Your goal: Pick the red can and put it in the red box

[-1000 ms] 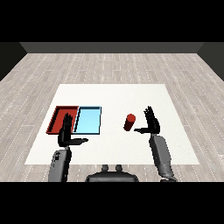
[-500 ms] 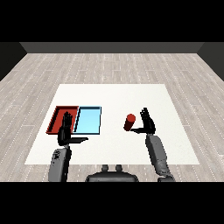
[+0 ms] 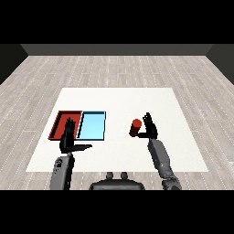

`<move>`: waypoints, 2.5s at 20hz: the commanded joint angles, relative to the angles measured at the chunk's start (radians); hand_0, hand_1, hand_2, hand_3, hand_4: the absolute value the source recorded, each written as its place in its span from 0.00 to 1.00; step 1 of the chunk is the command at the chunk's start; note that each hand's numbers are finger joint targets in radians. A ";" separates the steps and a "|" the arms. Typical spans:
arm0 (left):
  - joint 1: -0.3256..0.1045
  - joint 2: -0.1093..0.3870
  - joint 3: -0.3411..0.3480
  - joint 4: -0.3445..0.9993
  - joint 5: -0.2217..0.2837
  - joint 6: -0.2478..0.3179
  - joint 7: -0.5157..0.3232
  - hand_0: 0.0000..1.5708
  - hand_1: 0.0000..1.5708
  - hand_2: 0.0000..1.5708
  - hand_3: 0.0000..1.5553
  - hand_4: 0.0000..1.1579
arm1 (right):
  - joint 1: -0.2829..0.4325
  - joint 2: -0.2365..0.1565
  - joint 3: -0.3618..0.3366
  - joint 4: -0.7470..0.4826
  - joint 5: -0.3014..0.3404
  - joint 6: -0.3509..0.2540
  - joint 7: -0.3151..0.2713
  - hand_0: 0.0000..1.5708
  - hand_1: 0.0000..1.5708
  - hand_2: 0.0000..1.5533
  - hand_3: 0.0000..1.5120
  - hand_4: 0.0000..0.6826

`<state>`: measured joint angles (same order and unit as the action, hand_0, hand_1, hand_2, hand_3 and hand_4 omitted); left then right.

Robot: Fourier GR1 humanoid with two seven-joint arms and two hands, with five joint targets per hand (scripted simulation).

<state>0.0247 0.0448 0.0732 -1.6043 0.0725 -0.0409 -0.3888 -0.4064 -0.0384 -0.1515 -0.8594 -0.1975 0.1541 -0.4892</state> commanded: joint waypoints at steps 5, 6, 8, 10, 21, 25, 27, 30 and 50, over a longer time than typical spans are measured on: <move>0.011 0.012 0.000 -0.076 0.011 -0.005 0.059 0.00 0.00 0.00 0.00 0.00 | -0.065 0.017 0.002 0.118 -0.002 -0.022 -0.039 0.00 0.00 0.00 0.00 0.00; -0.025 0.012 0.010 -0.023 0.010 0.001 0.052 0.00 0.00 0.00 0.00 0.00 | -0.035 -0.038 -0.008 -0.047 -0.049 0.012 0.103 0.00 0.00 0.00 0.00 0.00; -0.027 0.012 0.009 0.004 0.019 -0.022 0.024 0.00 0.00 0.00 0.00 0.00 | -0.049 -0.016 0.002 0.095 -0.015 0.014 -0.014 0.00 0.00 0.00 0.00 0.00; 0.016 -0.009 -0.021 -0.136 0.007 0.023 0.110 0.00 0.00 0.00 0.00 0.00 | -0.140 -0.026 -0.032 0.192 -0.034 0.024 -0.013 0.00 0.00 0.00 0.00 0.00; 0.032 0.011 0.017 -0.065 0.043 -0.028 0.037 0.00 0.00 0.00 0.00 0.00 | -0.096 0.022 0.023 0.184 -0.013 -0.039 -0.076 0.00 0.00 0.00 0.00 0.00; -0.007 -0.002 0.005 -0.023 0.017 0.003 0.026 0.00 0.00 0.00 0.00 0.00 | -0.133 0.008 0.017 0.199 -0.019 -0.035 -0.040 0.00 0.00 0.00 0.00 0.00; 0.017 0.005 -0.003 -0.071 0.024 -0.008 0.065 0.00 0.00 0.00 0.00 0.00 | -0.170 0.024 -0.003 0.306 -0.021 -0.030 -0.097 0.00 0.00 0.00 0.00 0.00; -0.083 0.025 0.052 0.023 0.044 0.001 0.053 0.00 0.00 0.00 0.00 0.00 | -0.220 0.004 -0.011 0.361 -0.006 -0.036 -0.117 0.00 0.00 0.00 0.00 0.00; -0.048 0.020 0.036 0.022 0.019 -0.001 0.020 0.00 0.00 0.00 0.00 0.00 | -0.216 0.037 0.053 0.306 0.017 -0.200 -0.071 0.94 0.94 0.95 0.95 0.97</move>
<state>0.0077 0.0580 0.0971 -1.6079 0.0909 -0.0487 -0.3739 -0.6167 -0.0147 -0.1108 -0.5549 -0.2062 0.0099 -0.5480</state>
